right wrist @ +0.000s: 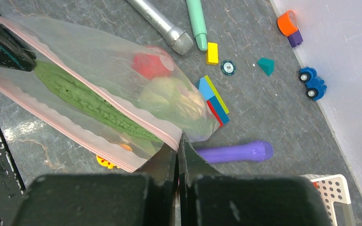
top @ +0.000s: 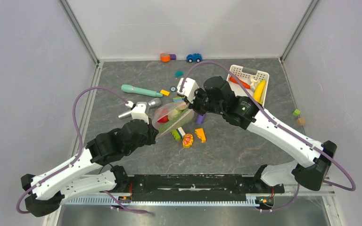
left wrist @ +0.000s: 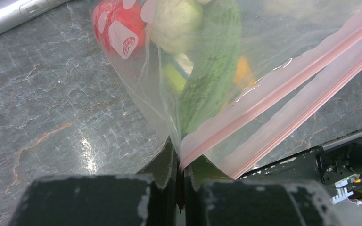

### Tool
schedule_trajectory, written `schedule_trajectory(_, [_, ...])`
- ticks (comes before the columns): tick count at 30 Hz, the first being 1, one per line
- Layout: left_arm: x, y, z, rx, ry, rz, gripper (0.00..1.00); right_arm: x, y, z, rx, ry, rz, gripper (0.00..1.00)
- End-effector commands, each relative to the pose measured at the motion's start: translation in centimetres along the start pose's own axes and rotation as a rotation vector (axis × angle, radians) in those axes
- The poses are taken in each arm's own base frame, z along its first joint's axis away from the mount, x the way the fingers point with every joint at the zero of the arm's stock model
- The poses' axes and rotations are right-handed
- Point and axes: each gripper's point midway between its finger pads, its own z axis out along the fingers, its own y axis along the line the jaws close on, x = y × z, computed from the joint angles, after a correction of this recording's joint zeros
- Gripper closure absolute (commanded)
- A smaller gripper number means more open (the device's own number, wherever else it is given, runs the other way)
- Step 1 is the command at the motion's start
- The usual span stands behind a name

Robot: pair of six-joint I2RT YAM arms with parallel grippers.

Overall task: Place the food in the zip-top bag and seal the zipper
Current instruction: Adjust the zipper food storage bag at the center of the board, then pick up the fake vegetable from the bin.

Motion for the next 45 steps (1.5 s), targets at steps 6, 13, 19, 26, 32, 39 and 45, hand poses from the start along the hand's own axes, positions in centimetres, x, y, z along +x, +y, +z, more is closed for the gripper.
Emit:
schedule_trajectory(6, [-5.9, 4.7, -4.8, -0.186, -0.210, -0.067, 0.98, -4.3, 1.1, -0.8, -0.096, -0.258, -0.122, 0.95])
schedule_trajectory(13, [-8.1, 4.9, -6.0, -0.199, -0.289, -0.089, 0.98, -3.4, 1.8, 0.7, -0.142, -0.227, -0.139, 0.39])
schedule_trajectory(19, [-8.1, 4.1, -5.3, -0.198, -0.258, -0.060, 0.98, -3.8, -0.9, -1.0, 0.004, -0.189, -0.057, 0.02])
schedule_trajectory(26, [-8.1, 3.4, -4.6, -0.208, -0.233, -0.043, 0.98, -4.5, -4.5, -7.1, 0.257, -0.275, 0.077, 0.02])
schedule_trajectory(32, [-8.6, 3.2, -4.2, -0.225, -0.245, -0.042, 0.98, -3.4, -8.4, -11.8, 0.510, -0.271, 0.151, 0.02])
schedule_trajectory(39, [-8.8, 2.4, -3.8, -0.203, -0.249, -0.065, 0.98, 0.0, -14.1, -11.4, 0.728, -0.121, 0.211, 0.02])
schedule_trajectory(45, [-9.1, 1.8, -3.1, -0.229, -0.213, 0.001, 0.98, 4.8, -19.4, -8.5, 0.821, 0.072, 0.240, 0.02])
